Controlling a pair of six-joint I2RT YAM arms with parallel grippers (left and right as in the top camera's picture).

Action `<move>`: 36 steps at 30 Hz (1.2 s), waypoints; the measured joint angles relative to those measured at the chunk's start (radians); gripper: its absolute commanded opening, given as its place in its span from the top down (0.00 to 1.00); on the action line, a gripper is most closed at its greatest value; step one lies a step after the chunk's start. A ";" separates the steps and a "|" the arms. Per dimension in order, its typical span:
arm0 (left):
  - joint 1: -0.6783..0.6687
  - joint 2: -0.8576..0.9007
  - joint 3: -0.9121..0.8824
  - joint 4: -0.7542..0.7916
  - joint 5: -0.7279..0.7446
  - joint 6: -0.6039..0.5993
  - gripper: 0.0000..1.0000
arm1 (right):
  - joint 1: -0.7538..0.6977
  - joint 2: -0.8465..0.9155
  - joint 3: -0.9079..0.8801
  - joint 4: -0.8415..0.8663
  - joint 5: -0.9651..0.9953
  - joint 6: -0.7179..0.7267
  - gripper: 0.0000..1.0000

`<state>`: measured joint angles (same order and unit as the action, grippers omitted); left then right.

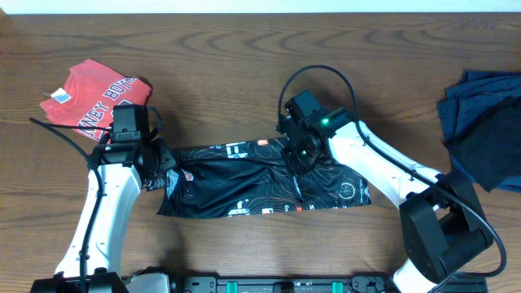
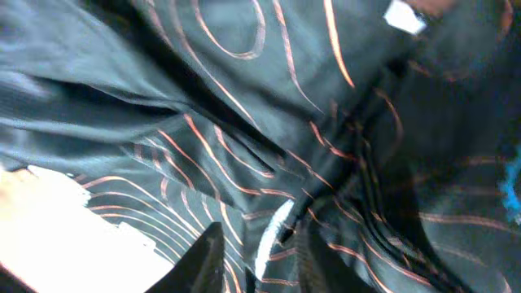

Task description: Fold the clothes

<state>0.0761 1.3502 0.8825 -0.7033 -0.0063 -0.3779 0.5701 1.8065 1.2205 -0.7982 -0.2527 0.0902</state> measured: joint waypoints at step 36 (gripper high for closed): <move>0.000 0.000 0.000 -0.011 0.000 0.000 0.44 | -0.074 -0.016 -0.136 -0.115 0.416 0.363 0.73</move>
<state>0.0761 1.3502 0.8825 -0.7139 -0.0063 -0.3779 0.4957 1.7901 1.0847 -0.9134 0.1635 0.4534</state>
